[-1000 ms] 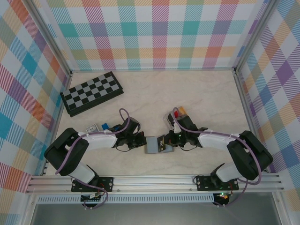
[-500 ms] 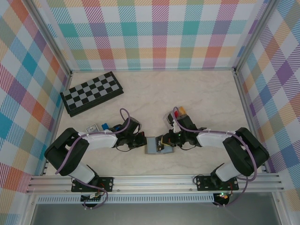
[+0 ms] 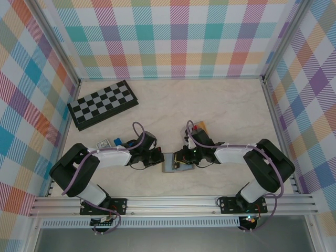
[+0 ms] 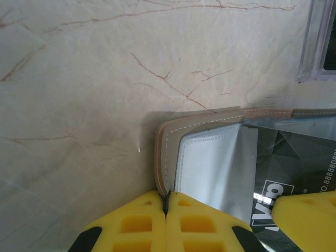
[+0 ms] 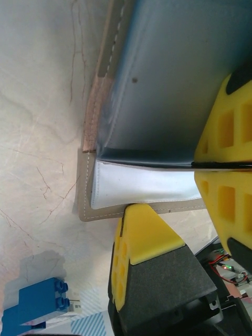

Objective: Put the credit cards into the card holder
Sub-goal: Insert the credit card into the card slot.

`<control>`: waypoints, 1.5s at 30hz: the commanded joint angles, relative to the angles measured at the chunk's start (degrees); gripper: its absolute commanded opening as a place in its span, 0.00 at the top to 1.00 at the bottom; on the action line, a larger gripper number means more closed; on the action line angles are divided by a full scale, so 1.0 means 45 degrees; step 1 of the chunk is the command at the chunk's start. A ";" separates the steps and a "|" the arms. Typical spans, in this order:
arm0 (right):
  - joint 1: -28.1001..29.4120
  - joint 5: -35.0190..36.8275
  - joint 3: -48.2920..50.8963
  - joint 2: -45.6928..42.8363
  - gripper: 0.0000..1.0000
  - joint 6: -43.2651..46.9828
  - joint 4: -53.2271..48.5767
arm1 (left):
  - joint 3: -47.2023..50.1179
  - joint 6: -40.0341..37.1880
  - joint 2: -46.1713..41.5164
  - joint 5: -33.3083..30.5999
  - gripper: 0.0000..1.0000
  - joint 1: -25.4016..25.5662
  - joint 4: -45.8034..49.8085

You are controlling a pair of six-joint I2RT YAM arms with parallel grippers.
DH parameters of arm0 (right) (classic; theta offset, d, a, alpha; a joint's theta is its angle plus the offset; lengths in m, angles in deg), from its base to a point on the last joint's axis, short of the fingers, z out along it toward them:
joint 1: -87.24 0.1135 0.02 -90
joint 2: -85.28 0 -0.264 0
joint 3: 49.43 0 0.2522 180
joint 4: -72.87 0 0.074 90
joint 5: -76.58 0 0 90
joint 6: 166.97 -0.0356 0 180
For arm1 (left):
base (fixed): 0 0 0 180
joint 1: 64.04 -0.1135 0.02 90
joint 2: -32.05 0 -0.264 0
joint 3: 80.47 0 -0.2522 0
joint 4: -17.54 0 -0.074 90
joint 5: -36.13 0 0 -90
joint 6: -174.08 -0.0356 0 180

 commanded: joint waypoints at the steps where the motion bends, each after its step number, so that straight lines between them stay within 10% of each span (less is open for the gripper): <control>1: 0.0202 0.0041 -0.0355 0.0119 0.91 0.0354 -0.0975 | 0.0155 0.0026 -0.0095 -0.0127 1.00 0.0176 0.0085; 23: -0.0721 0.0157 -0.0591 -0.1244 0.79 0.1902 -0.3732 | 0.0175 -0.0200 -0.0046 -0.0108 1.00 0.0177 0.0268; 45: -0.1585 -0.3158 -0.0475 0.0025 1.00 0.2328 -0.2330 | 0.0155 -0.0003 0.0038 -0.0128 1.00 0.0177 0.0140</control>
